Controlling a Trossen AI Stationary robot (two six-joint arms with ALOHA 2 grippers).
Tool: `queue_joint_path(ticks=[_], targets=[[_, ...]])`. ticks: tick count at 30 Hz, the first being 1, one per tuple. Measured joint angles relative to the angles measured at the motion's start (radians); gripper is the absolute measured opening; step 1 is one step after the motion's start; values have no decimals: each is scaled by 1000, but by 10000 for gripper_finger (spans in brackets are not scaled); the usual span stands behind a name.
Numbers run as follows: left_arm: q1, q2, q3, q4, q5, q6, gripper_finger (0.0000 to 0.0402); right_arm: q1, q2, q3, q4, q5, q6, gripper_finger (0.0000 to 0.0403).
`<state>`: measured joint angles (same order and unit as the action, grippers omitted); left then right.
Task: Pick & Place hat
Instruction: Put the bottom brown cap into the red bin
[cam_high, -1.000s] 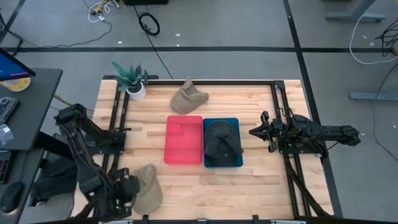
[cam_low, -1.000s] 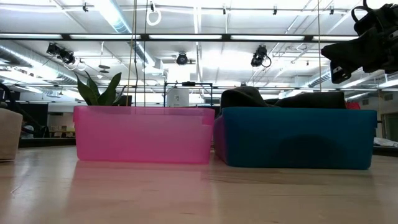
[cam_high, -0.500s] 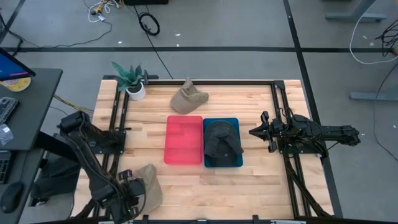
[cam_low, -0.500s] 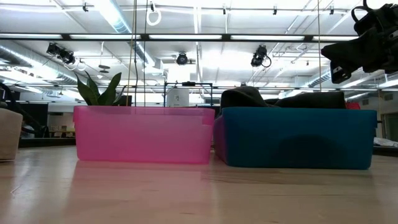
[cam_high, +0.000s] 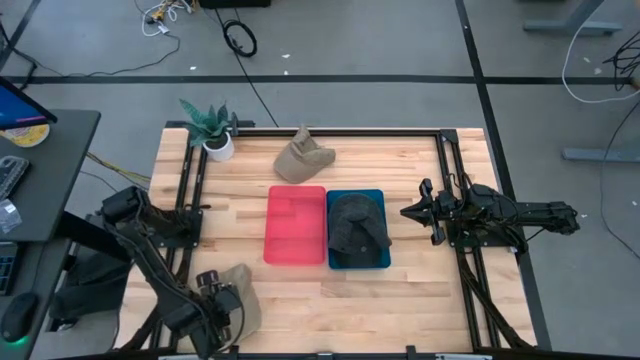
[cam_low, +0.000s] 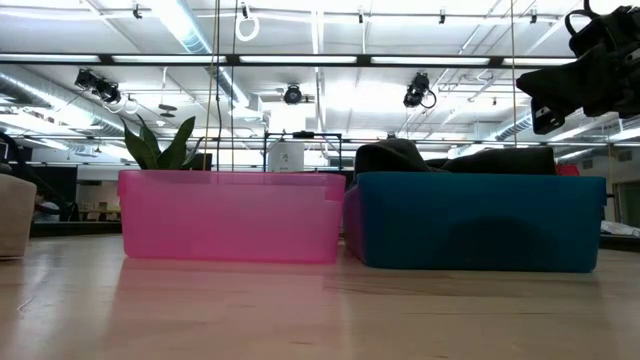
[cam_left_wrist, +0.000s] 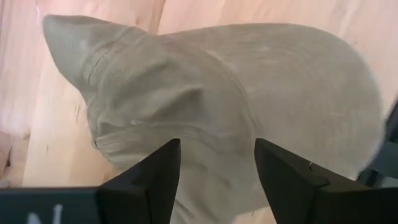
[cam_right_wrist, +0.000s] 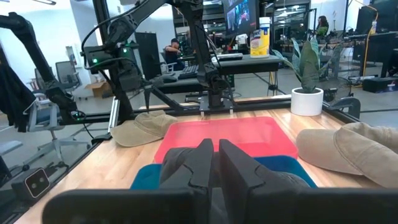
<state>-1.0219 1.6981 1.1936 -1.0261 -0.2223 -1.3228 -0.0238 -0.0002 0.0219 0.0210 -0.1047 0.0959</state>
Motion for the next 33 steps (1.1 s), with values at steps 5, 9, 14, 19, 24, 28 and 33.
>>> queue_joint_path(ticks=[5,9,14,19,24,28,33], targets=[[12,-1,-88,130,39,2,207,0,0,0,0,0,0,31],[12,-2,-147,221,50,-7,202,0,0,0,0,0,0,31],[12,-4,-154,245,67,7,139,0,0,0,0,0,0,31],[20,-6,-149,311,101,84,17,0,0,0,0,0,0,31],[28,-5,-96,282,107,150,7,0,0,0,0,0,0,31],[39,-5,-9,184,109,211,5,0,0,0,0,0,0,31],[65,-5,116,-10,80,288,4,0,0,0,0,0,0,31]])
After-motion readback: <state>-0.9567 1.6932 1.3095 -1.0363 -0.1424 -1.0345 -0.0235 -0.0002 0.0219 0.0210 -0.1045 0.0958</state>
